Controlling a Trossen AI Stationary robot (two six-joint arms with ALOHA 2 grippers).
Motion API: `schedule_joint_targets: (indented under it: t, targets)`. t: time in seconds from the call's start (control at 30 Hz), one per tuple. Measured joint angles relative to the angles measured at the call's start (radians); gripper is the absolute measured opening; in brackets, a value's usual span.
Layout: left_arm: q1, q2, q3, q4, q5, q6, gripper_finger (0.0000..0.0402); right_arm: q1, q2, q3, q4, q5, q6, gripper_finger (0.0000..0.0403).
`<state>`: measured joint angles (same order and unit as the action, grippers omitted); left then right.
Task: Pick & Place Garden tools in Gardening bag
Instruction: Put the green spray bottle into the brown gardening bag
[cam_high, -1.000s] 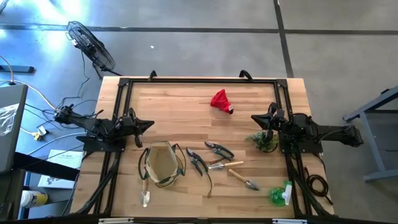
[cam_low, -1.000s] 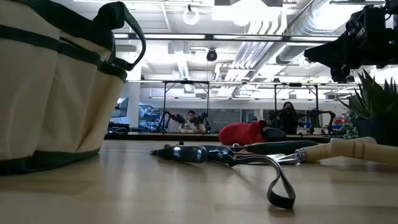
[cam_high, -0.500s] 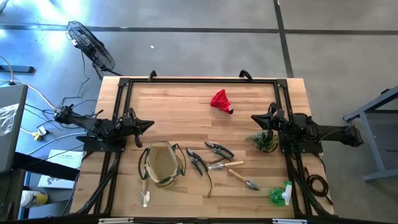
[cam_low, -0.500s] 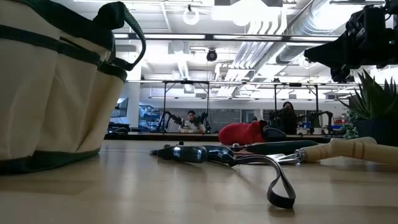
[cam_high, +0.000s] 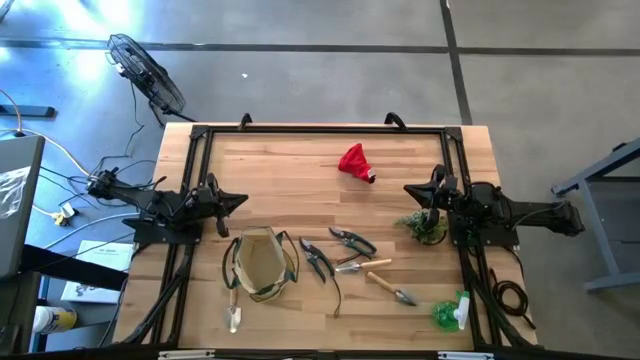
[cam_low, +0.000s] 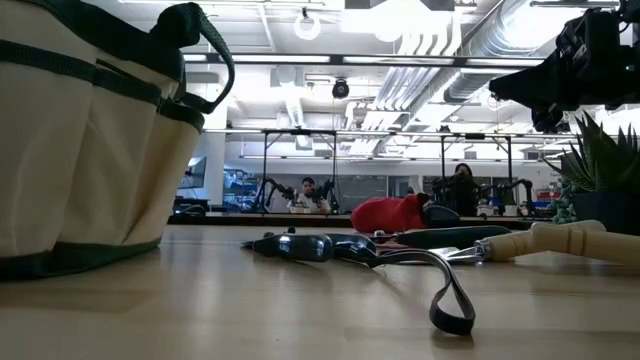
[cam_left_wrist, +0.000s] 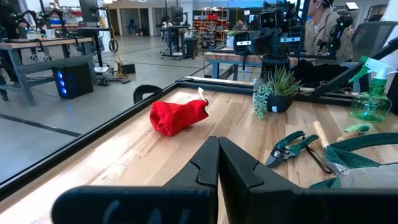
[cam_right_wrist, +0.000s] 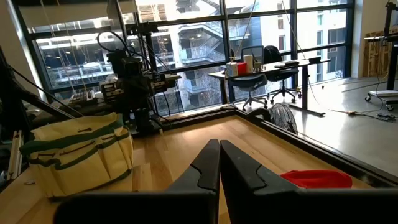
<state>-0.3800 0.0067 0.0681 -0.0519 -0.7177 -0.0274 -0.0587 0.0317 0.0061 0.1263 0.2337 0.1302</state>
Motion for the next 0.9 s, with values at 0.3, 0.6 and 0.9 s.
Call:
schedule_joint_targets:
  t: [0.3, 0.6, 0.9]
  targets:
    - [0.0, 0.0, 0.0, 0.003, -0.033, 0.012, 0.0, 0.0, 0.0, 0.0, 0.155, -0.026, -0.19, 0.0003]
    - [0.0, 0.0, -0.002, 0.307, -0.135, 0.416, 0.0001, 0.0, 0.0, 0.0, 0.298, -0.009, -0.194, 0.0008]
    - [0.001, 0.0, -0.001, 0.823, -0.108, 0.823, 0.0001, 0.0, 0.001, 0.0, 0.408, -0.048, -0.187, 0.0062]
